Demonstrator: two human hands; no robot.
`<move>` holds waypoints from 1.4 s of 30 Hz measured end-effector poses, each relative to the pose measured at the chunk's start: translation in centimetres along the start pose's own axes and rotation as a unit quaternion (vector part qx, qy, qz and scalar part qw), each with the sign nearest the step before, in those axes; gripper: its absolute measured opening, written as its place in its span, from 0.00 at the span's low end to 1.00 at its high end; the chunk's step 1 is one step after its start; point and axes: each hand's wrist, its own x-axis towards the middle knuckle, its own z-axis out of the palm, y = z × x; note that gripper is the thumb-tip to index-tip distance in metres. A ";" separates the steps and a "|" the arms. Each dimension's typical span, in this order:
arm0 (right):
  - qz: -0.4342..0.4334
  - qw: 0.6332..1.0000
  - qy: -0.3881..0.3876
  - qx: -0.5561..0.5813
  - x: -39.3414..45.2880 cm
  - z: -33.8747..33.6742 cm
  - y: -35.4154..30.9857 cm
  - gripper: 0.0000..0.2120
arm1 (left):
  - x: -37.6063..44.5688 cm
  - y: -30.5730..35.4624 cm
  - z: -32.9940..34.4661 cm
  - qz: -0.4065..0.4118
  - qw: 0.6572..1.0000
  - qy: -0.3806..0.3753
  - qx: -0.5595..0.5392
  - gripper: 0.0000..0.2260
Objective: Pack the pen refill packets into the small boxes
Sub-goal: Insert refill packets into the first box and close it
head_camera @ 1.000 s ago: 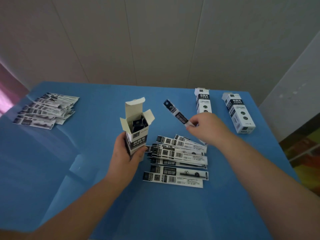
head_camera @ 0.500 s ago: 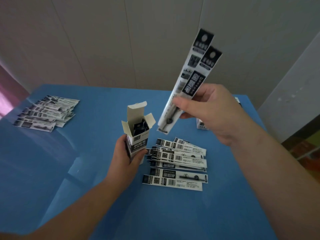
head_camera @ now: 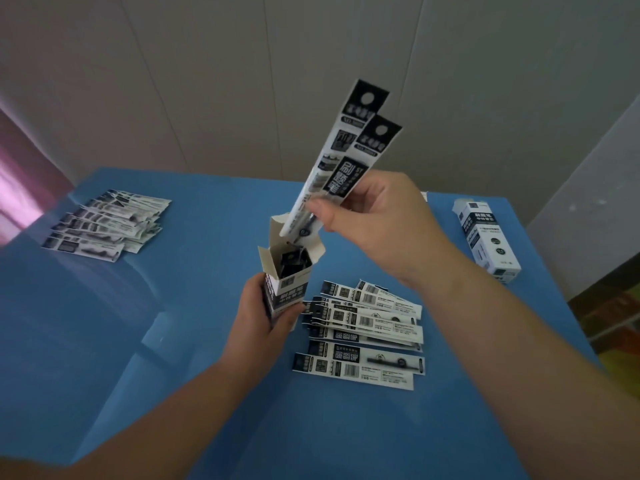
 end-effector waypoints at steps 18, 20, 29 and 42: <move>0.054 0.969 -0.162 -0.176 1.0 1.1 0.3 0.03 | -0.1 0.2 -0.1 0.005 1.000 0.006 -0.005 0.29; 0.043 0.976 -0.143 -0.159 1.0 0.9 0.3 0.08 | 0.0 0.2 -0.1 0.006 1.000 0.009 -0.008 0.29; -0.004 0.970 -0.131 -0.203 0.7 1.7 1.3 0.04 | 0.0 0.3 -0.2 0.007 1.000 0.014 -0.014 0.28; 0.281 0.810 -0.146 -0.493 -3.8 -2.9 13.3 0.17 | -0.4 0.4 -0.5 -0.003 1.000 0.015 -0.018 0.28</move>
